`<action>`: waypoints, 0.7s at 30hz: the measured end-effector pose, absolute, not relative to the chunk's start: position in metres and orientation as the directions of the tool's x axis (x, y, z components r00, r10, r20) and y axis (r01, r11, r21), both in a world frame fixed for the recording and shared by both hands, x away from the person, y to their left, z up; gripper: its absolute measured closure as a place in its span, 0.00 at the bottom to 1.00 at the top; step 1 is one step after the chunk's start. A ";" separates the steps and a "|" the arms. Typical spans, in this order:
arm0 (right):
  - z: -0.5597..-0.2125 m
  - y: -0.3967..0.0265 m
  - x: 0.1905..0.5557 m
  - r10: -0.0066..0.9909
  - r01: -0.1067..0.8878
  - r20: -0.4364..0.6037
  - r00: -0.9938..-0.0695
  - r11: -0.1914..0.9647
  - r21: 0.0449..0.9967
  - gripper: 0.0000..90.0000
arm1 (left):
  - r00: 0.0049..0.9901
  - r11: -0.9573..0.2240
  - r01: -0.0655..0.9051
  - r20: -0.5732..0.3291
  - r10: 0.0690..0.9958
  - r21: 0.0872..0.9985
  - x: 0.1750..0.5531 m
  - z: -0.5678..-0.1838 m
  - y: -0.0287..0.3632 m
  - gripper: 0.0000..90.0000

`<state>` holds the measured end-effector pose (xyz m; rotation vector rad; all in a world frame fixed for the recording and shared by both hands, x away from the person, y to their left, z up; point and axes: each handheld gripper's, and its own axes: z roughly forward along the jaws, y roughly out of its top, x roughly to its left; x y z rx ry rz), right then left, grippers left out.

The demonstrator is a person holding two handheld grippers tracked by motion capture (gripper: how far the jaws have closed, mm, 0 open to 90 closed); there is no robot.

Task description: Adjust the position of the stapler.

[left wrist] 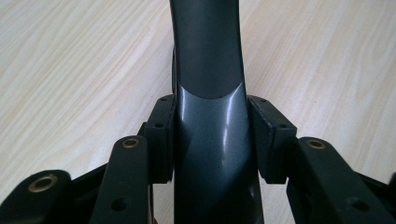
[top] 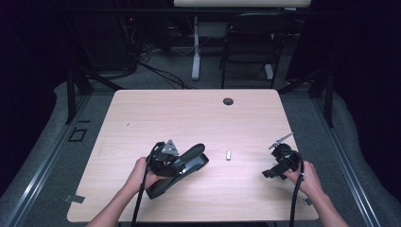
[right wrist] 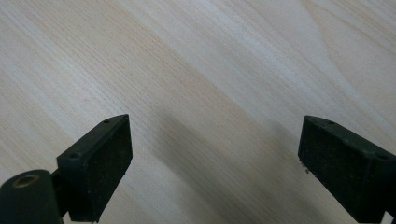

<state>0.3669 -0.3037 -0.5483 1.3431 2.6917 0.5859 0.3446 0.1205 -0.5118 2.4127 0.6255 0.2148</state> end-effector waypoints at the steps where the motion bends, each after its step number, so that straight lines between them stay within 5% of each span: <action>1: -0.546 -0.304 0.369 0.768 0.745 0.091 -0.633 0.574 0.341 0.10 | 0.882 -0.695 0.369 0.003 0.471 0.617 0.344 -0.512 0.120 0.63; 8: -0.547 -0.302 0.368 0.768 0.744 0.087 -0.634 0.575 0.342 0.09 | 0.927 -0.731 0.288 0.010 0.375 0.619 0.342 -0.512 0.117 0.63; 15: -0.546 -0.304 0.367 0.762 0.741 0.100 -0.640 0.578 0.342 0.09 | 0.887 -0.716 0.372 0.001 0.462 0.590 0.341 -0.511 0.110 0.62; 21: -0.546 -0.303 0.366 0.756 0.734 0.090 -0.649 0.590 0.338 0.09 | 0.842 -0.687 0.451 -0.018 0.539 0.570 0.343 -0.509 0.107 0.41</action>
